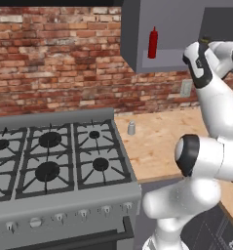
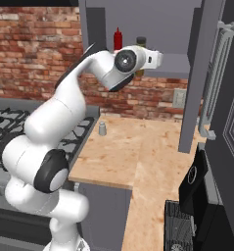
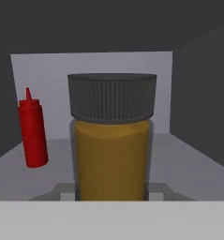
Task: Collect the turmeric, ketchup, and shaker from the cabinet and place them next to the stove.
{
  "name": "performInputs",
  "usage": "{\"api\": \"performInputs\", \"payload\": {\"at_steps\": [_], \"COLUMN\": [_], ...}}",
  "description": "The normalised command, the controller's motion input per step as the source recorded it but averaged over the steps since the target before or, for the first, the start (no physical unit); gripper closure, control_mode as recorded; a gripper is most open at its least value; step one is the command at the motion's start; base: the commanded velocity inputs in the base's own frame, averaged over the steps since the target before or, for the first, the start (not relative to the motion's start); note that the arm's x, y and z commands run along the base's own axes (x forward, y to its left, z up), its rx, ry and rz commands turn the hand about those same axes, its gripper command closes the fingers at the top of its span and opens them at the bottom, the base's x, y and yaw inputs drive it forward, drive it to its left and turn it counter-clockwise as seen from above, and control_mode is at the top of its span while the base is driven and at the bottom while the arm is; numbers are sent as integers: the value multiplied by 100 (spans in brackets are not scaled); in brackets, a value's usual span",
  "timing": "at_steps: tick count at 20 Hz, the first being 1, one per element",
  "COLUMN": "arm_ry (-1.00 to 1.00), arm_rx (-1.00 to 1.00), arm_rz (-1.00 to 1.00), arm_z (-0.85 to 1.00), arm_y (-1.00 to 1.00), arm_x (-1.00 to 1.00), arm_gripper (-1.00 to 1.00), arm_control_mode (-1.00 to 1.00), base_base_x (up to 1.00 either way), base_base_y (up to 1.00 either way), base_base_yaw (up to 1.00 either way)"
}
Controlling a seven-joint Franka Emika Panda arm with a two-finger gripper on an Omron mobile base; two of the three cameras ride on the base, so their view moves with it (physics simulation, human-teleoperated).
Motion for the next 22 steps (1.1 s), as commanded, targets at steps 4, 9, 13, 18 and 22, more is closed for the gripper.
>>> {"api": "performInputs", "payload": {"at_steps": [4,9,13,18,22], "arm_ry": [0,0,0,2,8], "arm_rx": [0,-2,-5,-5,-3], "arm_rz": [0,9,16,24,27], "arm_z": [-17,-44,-61,-74,-79], "arm_y": [0,10,32,56,86], "arm_x": [-71,-76,-67,-44,-4], "arm_gripper": [100,100,100,100,100], "arm_control_mode": [-100,-100,-100,-100,-100], "base_base_x": [0,0,0,0,0], "base_base_y": [0,0,0,0,0], "base_base_yaw": [0,0,0,0,0]}}
